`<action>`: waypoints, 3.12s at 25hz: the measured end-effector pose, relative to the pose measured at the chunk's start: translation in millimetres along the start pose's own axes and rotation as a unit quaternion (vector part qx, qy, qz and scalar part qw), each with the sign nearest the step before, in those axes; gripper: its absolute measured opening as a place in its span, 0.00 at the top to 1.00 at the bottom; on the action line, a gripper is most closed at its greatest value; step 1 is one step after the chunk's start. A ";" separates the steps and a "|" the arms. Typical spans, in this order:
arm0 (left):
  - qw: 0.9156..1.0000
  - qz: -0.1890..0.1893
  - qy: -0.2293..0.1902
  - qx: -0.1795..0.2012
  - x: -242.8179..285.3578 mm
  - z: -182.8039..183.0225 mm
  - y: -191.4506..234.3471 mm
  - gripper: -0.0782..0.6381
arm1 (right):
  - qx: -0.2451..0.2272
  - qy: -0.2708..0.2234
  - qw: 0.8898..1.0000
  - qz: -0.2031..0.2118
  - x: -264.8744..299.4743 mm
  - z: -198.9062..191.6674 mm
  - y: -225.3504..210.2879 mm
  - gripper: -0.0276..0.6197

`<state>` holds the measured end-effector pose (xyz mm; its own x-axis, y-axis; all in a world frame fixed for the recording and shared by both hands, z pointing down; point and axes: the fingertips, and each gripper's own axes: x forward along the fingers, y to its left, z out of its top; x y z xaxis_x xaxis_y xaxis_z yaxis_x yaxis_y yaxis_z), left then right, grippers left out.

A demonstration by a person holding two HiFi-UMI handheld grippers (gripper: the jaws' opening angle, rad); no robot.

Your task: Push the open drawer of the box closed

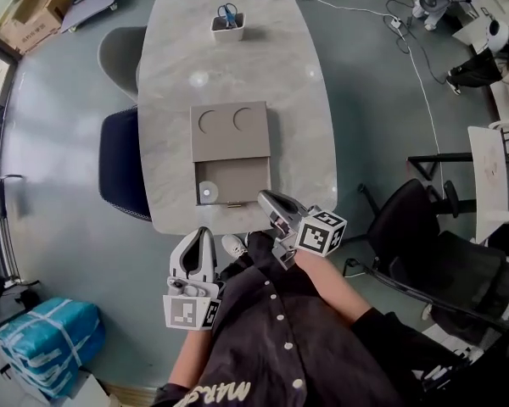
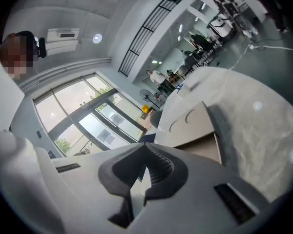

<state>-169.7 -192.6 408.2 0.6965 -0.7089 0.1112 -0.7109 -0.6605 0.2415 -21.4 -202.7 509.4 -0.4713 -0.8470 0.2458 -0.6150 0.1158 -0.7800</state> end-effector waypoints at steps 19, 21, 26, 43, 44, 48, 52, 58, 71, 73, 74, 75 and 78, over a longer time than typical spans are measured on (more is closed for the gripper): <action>0.995 -0.017 0.086 -0.048 11.6 -85.3 -2.7 0.87 | 0.135 0.156 0.974 -0.095 47.1 -155.9 -105.0 0.87; 0.994 -0.017 0.090 -0.052 11.7 -89.7 -2.3 0.87 | 0.145 0.152 0.973 -0.097 51.3 -156.7 -107.7 0.85; 0.993 -0.011 0.099 -0.057 14.8 -96.9 -1.6 0.87 | 0.161 0.163 0.968 -0.103 61.3 -160.6 -115.7 0.85; 0.990 -0.005 0.117 -0.073 27.2 -107.2 7.7 0.87 | 0.174 0.182 0.964 -0.086 72.0 -154.6 -117.9 0.89; 0.991 -0.006 0.117 -0.072 28.2 -106.5 7.5 0.87 | 0.174 0.182 0.964 -0.088 71.8 -153.9 -118.8 0.89; 0.991 -0.006 0.116 -0.071 29.5 -105.1 8.9 0.87 | 0.172 0.183 0.963 -0.095 72.7 -151.4 -119.4 0.89; 0.989 -0.003 0.124 -0.075 28.7 -108.3 12.9 0.87 | 0.175 0.175 0.964 -0.097 78.4 -145.7 -120.6 0.89; 0.990 0.001 0.121 -0.075 29.8 -105.7 16.1 0.87 | 0.174 0.164 0.966 -0.099 88.8 -130.2 -124.2 0.89; 0.989 0.013 0.126 -0.076 36.0 -109.8 23.3 0.87 | 0.166 0.138 0.972 -0.092 122.2 -92.6 -138.9 0.89; 0.989 0.014 0.127 -0.076 37.0 -109.7 23.9 0.87 | 0.164 0.134 0.973 -0.093 126.2 -87.3 -140.9 0.89; 0.989 0.014 0.127 -0.076 37.8 -109.9 24.7 0.87 | 0.164 0.133 0.973 -0.094 128.6 -84.6 -142.2 0.89; 0.989 0.015 0.128 -0.076 38.7 -110.0 25.6 0.87 | 0.164 0.131 0.973 -0.094 131.3 -81.9 -143.6 0.89; 0.988 0.016 0.130 -0.076 41.3 -110.2 28.3 0.87 | 0.163 0.125 0.974 -0.095 139.8 -73.7 -147.1 0.89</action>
<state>-150.3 -213.3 525.8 0.6900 -0.6280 0.3599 -0.7233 -0.5800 0.3747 -43.4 -299.9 700.9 -0.5330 -0.6799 0.5036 -0.4915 -0.2357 -0.8384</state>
